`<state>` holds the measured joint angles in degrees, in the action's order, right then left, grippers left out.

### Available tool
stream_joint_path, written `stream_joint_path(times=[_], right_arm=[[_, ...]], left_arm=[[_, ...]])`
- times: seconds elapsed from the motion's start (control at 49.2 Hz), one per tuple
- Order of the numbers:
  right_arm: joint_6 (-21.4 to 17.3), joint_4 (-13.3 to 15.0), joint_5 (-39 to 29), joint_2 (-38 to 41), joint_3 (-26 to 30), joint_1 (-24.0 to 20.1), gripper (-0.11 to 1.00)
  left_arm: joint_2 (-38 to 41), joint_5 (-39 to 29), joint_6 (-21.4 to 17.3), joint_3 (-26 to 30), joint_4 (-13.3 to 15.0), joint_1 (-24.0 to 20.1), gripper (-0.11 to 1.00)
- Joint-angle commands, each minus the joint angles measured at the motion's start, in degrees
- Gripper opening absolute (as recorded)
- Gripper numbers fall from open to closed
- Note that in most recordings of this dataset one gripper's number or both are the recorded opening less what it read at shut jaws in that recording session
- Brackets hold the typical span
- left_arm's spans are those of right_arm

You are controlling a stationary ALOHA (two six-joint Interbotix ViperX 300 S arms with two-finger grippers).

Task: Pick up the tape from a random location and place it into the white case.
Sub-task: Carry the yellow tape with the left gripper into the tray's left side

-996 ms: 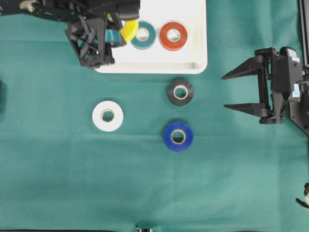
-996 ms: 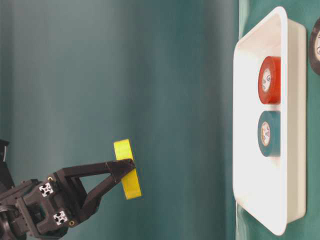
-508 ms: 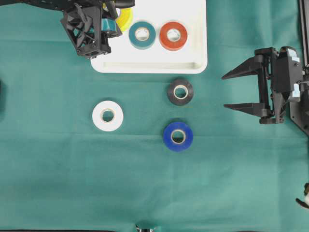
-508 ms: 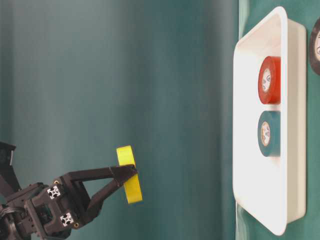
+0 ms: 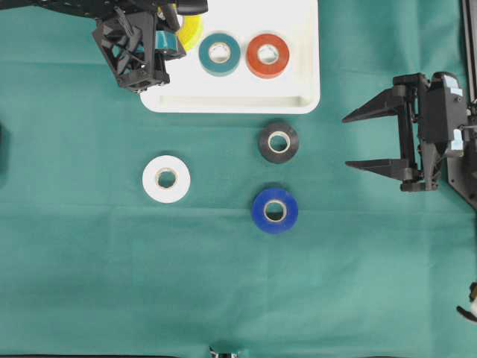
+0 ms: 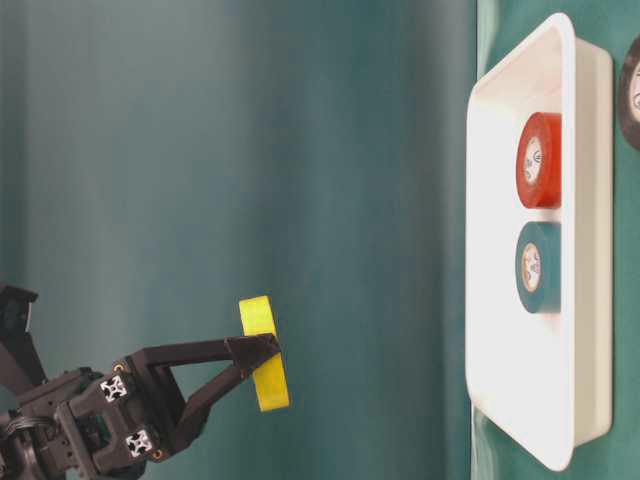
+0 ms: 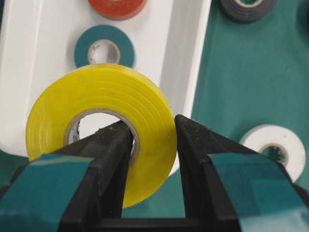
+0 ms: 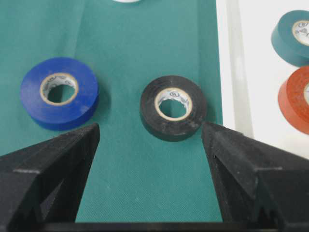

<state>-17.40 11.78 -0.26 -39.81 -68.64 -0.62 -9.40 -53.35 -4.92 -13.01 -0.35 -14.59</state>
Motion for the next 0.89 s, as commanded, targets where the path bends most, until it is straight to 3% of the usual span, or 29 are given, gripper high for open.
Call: stream_joint_path(times=[0.0, 0.569, 0.874], right_arm=[[0.09, 0.09, 0.18, 0.00, 1.41, 0.09, 0.82], [0.09, 0.18, 0.26, 0.00, 1.32, 0.09, 0.82], [0.09, 0.09, 0.26, 0.00, 1.23, 0.09, 0.82]], left_arm=[[-0.97, 0.88, -0.09, 0.09, -0.18, -0.35, 0.24], [7.65, 18.19, -0.26, -14.06, -0.09, -5.54, 0.24], [12.04, 25.58, -0.44, -15.82, -0.09, -5.63, 0.24]])
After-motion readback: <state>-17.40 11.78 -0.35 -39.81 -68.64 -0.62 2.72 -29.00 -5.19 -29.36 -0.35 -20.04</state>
